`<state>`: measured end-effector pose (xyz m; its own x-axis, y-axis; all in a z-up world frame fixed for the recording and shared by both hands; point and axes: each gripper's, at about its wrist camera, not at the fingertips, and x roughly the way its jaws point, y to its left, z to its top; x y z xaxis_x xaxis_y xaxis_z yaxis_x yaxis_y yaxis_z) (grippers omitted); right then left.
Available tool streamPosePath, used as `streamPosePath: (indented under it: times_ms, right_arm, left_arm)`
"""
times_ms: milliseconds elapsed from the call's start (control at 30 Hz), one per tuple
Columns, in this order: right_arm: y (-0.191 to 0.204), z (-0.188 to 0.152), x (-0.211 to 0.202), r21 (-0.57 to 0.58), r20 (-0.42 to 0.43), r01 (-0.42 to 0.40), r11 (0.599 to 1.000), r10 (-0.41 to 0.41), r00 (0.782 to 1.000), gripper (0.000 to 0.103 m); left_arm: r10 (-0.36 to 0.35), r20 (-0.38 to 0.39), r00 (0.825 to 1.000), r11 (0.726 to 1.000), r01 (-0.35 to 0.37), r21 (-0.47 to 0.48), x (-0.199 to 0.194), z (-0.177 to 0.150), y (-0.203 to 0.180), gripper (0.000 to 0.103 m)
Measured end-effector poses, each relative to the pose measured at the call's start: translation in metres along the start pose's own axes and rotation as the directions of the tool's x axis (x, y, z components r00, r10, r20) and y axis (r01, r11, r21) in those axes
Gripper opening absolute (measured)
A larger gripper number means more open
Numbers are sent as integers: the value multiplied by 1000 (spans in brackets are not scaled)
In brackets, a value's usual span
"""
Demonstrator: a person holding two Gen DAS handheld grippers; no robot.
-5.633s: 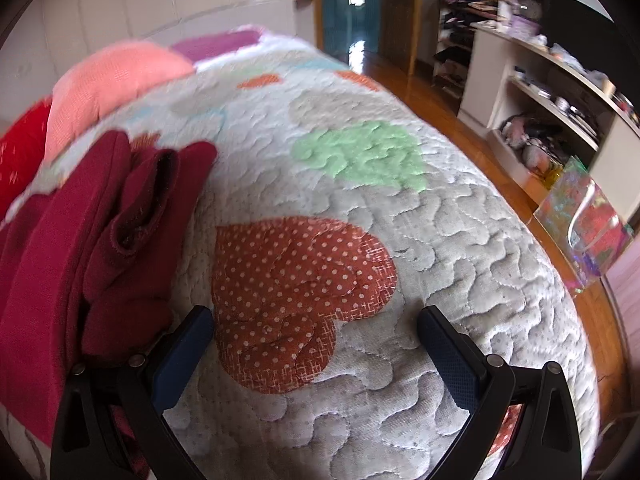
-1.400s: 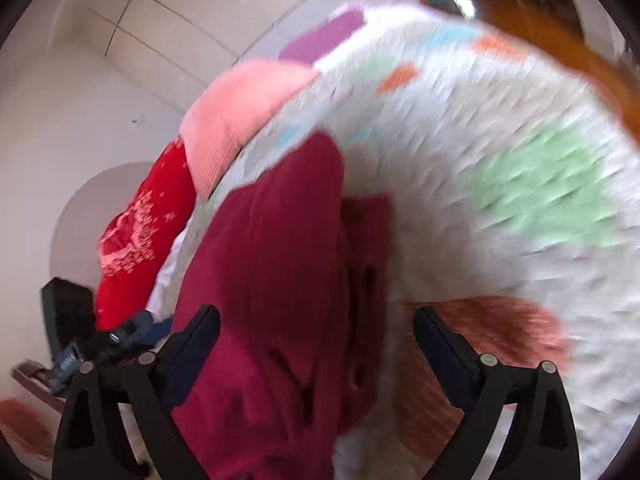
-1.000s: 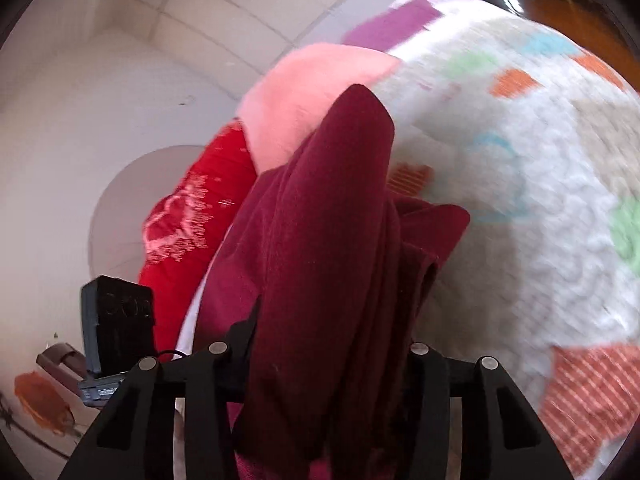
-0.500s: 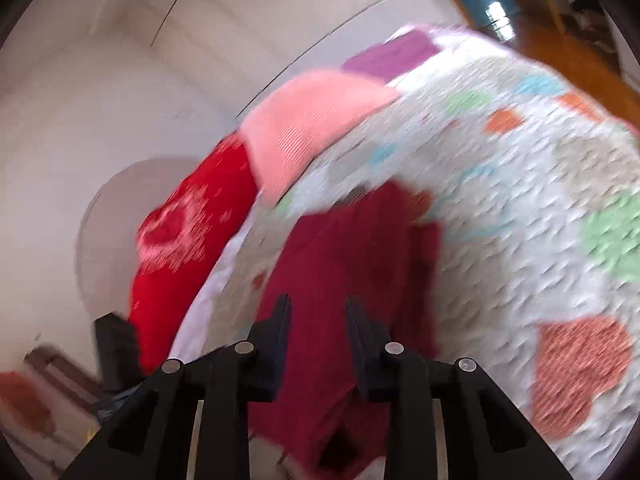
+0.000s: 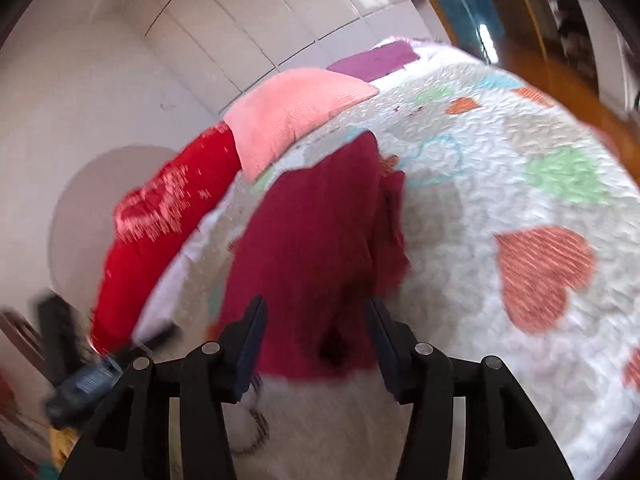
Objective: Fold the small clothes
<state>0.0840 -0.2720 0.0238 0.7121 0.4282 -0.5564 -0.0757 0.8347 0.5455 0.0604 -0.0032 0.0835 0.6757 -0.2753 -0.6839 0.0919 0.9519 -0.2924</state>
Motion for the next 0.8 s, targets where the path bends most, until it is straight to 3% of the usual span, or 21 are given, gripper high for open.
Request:
streamPosePath:
  times_ms: [67, 100, 200, 267, 333, 367, 467, 500, 800]
  right_arm:
    - [2, -23, -15, -35, 6, 55, 998, -55, 998, 55]
    - [5, -30, -19, -49, 11, 73, 996, -73, 997, 55]
    - [15, -56, -36, -86, 37, 141, 986, -139, 990, 55]
    - [18, -68, -45, -90, 42, 151, 984, -148, 988, 60]
    - [25, -74, -50, -98, 47, 162, 982, -158, 986, 67]
    - [29, -78, -54, -111, 55, 174, 978, -169, 984, 68]
    - [38, -86, -59, -165, 82, 218, 962, -207, 975, 75]
    - [39, -87, -59, -177, 91, 234, 956, -221, 971, 77]
    - [22, -96, -41, -159, 47, 307, 938, -304, 952, 77]
  left_arm:
    - [106, 145, 984, 989, -120, 87, -38, -14, -16, 80]
    - [131, 186, 974, 982, -153, 107, -49, -17, -19, 86]
    - [203, 330, 922, 952, -265, 152, -88, -27, -40, 103]
    - [264, 403, 876, 927, -346, 145, -109, -35, -45, 103]
    - [301, 434, 849, 918, -381, 109, -117, -43, -44, 103]
    - [298, 427, 854, 926, -367, 87, -122, -45, -40, 103]
    - [230, 306, 924, 965, -258, 54, -115, -51, -28, 103]
    - [227, 271, 936, 968, -248, 47, -112, -55, -27, 103]
    - [222, 101, 970, 959, -236, 160, -63, -90, -39, 103]
